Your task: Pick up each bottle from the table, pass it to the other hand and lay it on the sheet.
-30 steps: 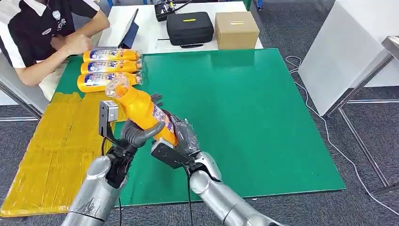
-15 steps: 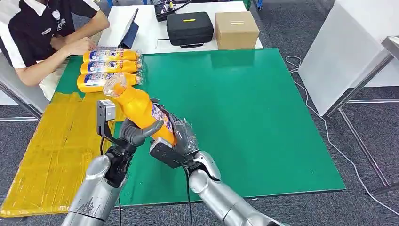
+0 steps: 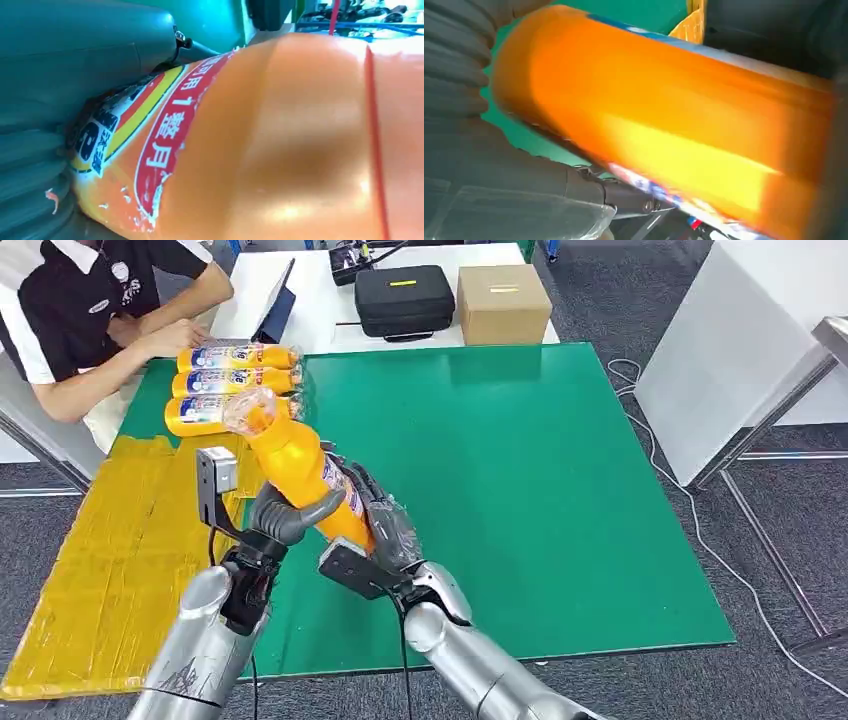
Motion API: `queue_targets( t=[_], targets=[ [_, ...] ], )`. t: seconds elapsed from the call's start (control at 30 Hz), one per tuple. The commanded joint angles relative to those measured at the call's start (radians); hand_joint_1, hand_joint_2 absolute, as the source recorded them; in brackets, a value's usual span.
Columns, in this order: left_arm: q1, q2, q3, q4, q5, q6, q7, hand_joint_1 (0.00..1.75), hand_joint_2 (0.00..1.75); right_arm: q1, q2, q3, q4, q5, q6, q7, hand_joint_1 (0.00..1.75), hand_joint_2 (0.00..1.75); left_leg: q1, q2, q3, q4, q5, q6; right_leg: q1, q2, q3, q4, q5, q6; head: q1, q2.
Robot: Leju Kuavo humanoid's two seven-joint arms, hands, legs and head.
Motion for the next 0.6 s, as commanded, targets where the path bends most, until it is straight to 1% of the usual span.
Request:
queue_targets(
  t=[0.03,0.07,0.13,0.17,0.27,0.3,0.37,0.43,0.47,0.6],
  targets=[
    [-0.046,0.031,0.045,0.033,0.003,0.001,-0.013,1.75,1.75,0.02,-0.099,-0.018,-0.152,0.038,0.034,0.033,0.0,1.75,0.0,0.0,0.001,0.0,0.0,-0.001,0.0,-0.001,0.002,-0.001,-0.001,0.0,0.0,0.0],
    [-0.046,0.031,0.045,0.033,0.003,0.001,-0.013,1.75,1.75,0.02,-0.099,-0.018,-0.152,0.038,0.034,0.033,0.0,1.75,0.001,-0.001,0.003,0.0,-0.001,-0.002,0.001,-0.002,0.004,-0.002,-0.001,0.0,0.0,0.0],
    [-0.046,0.031,0.045,0.033,0.003,0.001,-0.013,1.75,1.75,0.02,-0.099,-0.018,-0.152,0.038,0.034,0.033,0.0,1.75,0.0,0.0,0.001,0.0,0.0,-0.001,0.0,-0.001,0.001,-0.001,0.0,0.0,0.0,0.0],
    [-0.046,0.028,0.046,0.033,0.002,0.002,-0.014,1.75,1.75,0.022,-0.094,-0.019,-0.149,0.039,0.038,0.034,0.0,1.75,0.001,-0.001,0.003,0.0,-0.001,-0.002,0.001,-0.002,0.004,-0.002,-0.001,0.0,0.0,0.0],
    [-0.046,0.028,0.046,0.033,0.002,0.002,-0.014,1.75,1.75,0.022,-0.094,-0.019,-0.149,0.039,0.038,0.034,0.0,1.75,0.0,0.0,0.001,0.0,0.0,-0.001,0.0,-0.001,0.001,-0.001,0.0,0.0,0.0,0.0],
    [-0.046,0.028,0.046,0.033,0.002,0.002,-0.014,1.75,1.75,0.022,-0.094,-0.019,-0.149,0.039,0.038,0.034,0.0,1.75,0.001,0.0,0.003,0.0,-0.001,-0.002,0.001,-0.002,0.004,-0.001,-0.001,0.0,0.0,0.0],
    [-0.046,0.028,0.046,0.033,0.002,0.002,-0.014,1.75,1.75,0.022,-0.094,-0.019,-0.149,0.039,0.038,0.034,0.0,1.75,0.0,0.0,0.001,0.0,-0.001,-0.001,0.0,-0.001,0.002,-0.001,-0.001,0.0,0.0,0.0],
    [-0.046,0.028,0.046,0.033,0.002,0.002,-0.014,1.75,1.75,0.022,-0.094,-0.019,-0.149,0.039,0.038,0.034,0.0,1.75,0.001,-0.001,0.003,0.0,-0.002,-0.002,0.001,-0.002,0.004,-0.001,-0.001,0.0,0.0,0.0],
    [-0.046,0.028,0.046,0.033,0.002,0.002,-0.014,1.75,1.75,0.022,-0.094,-0.019,-0.149,0.039,0.038,0.034,0.0,1.75,0.001,0.0,0.002,0.0,-0.001,-0.002,0.001,-0.002,0.003,-0.001,-0.001,0.0,0.0,0.0],
    [-0.016,0.045,0.078,0.011,-0.02,0.016,-0.03,1.75,1.75,0.056,-0.131,-0.051,-0.245,0.084,0.028,0.044,0.0,1.75,0.0,0.0,0.003,0.0,-0.001,-0.002,0.0,-0.002,0.004,-0.002,-0.001,0.0,0.0,0.0]
  ],
)
